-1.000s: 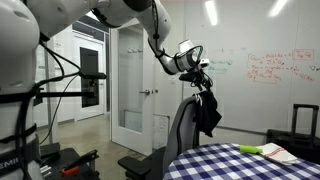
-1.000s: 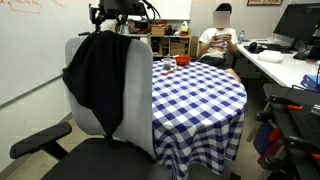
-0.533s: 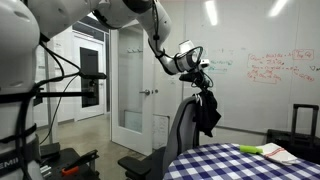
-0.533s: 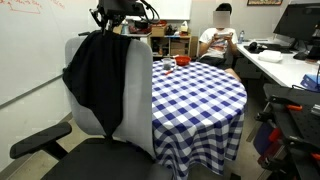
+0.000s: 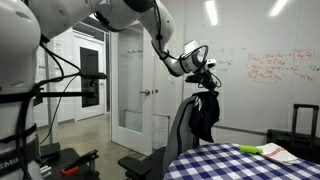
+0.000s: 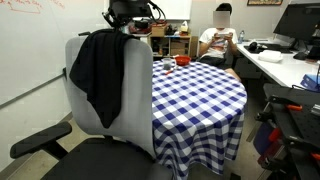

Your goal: Pick up the cloth from the chair and put it on the table

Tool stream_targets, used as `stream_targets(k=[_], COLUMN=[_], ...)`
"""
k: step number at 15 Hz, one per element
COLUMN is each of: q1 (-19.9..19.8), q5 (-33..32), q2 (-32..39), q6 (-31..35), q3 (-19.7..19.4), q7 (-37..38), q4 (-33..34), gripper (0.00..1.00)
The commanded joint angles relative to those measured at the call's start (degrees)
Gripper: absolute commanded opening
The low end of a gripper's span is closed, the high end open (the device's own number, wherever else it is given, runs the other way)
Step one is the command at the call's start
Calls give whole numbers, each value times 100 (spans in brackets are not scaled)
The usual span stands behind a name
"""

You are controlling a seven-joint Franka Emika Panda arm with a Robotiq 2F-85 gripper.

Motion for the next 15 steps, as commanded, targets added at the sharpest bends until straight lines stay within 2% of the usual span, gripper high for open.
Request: stream_targets(k=[1, 4, 8, 13, 15], q1=[121, 242, 495, 979, 1303], q5=[-221, -435, -744, -839, -914], q2=[281, 410, 528, 253, 86], q6=[101, 122, 62, 189, 334], q3=[-922, -1681, -2451, -3037, -3365], q7=[473, 1034, 1844, 2582, 2815], q4=[94, -70, -440, -1583, -2131], gripper=[5, 5, 6, 5, 6])
